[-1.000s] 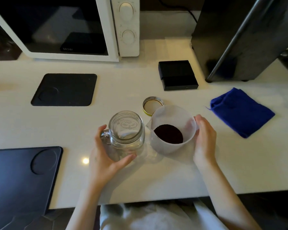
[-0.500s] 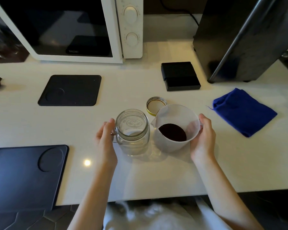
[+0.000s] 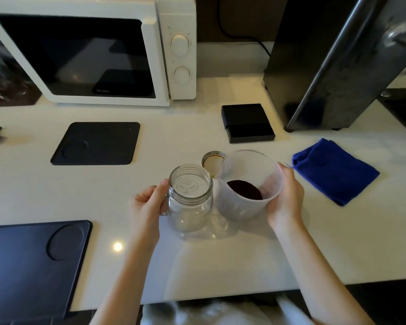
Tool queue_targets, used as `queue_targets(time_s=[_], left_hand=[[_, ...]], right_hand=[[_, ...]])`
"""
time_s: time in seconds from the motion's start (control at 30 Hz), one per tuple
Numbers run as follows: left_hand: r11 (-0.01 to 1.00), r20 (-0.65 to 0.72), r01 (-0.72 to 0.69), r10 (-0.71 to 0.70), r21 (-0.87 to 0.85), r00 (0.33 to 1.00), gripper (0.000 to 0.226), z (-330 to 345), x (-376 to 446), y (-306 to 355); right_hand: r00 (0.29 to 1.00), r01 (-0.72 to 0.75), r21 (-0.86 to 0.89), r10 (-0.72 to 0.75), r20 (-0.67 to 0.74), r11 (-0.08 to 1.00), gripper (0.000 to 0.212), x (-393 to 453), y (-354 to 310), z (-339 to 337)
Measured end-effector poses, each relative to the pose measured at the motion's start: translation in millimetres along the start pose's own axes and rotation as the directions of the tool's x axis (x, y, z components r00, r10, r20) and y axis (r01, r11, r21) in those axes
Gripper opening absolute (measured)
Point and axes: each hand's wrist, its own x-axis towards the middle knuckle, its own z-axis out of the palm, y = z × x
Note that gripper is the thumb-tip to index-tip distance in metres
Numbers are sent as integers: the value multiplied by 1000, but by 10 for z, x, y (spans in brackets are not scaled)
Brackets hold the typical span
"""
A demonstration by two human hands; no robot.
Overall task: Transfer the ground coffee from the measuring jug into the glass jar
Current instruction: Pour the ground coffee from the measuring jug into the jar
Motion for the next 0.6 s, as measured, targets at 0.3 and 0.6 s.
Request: queue_targets(time_s=[0.3,0.6], left_hand=[[979,-3,-4,5,202,1000,56,183,-15,177],[947,-6,16,-15,320,1000,57,325,-59,275]], right_hand=[[860,497,-204,-447,248,844,22,184,-615,209],[590,779,-232,-557,585,582,9,239,-897,328]])
